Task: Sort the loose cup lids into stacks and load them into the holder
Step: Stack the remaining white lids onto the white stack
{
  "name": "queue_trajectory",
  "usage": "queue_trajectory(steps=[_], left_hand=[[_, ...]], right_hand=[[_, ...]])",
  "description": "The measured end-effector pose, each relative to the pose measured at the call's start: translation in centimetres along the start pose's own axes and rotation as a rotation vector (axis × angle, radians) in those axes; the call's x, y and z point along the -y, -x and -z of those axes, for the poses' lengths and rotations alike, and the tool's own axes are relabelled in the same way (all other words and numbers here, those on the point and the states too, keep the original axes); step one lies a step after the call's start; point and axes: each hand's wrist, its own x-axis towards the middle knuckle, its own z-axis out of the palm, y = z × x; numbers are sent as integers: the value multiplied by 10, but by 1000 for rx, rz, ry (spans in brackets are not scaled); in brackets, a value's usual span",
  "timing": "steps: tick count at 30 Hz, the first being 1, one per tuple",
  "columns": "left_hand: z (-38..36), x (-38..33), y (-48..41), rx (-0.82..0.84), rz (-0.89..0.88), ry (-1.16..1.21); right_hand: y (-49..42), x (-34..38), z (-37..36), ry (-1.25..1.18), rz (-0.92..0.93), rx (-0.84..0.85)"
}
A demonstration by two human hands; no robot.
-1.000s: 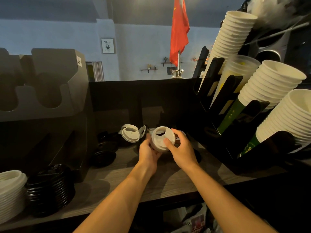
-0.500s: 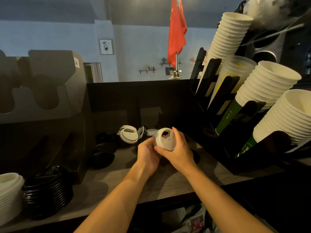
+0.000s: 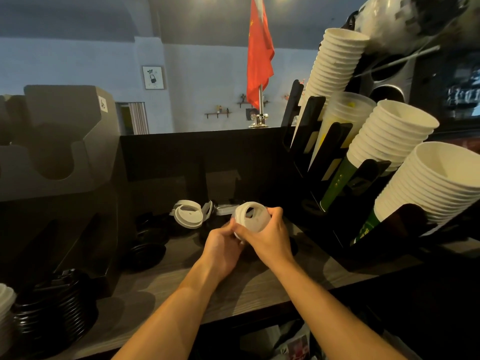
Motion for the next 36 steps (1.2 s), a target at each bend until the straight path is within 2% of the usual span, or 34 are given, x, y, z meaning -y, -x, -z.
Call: queue_trajectory(steps=[7, 12, 16, 19, 24, 28, 33, 36], left_hand=[[-6, 3, 1, 73, -52, -167], [-3, -1, -3, 39, -70, -95], [-2, -2, -1, 72, -68, -57], [-2, -1, 0, 66, -81, -74], [-4, 6, -5, -41, -107, -219], [-3, 3, -3, 49, -71, -169], [-6, 0, 1, -46, -20, -119], [-8, -1, 4, -50, -22, -127]], right_hand=[[-2, -9, -1, -15, 37, 49], [-3, -10, 4, -148, -28, 241], [-7, -13, 8, -155, 1, 97], [-6, -11, 11, -209, -23, 87], [-6, -12, 11, -220, 19, 57], [-6, -13, 13, -261, -11, -4], [-3, -10, 13, -236, -26, -14], [-4, -7, 13, -273, -72, 45]])
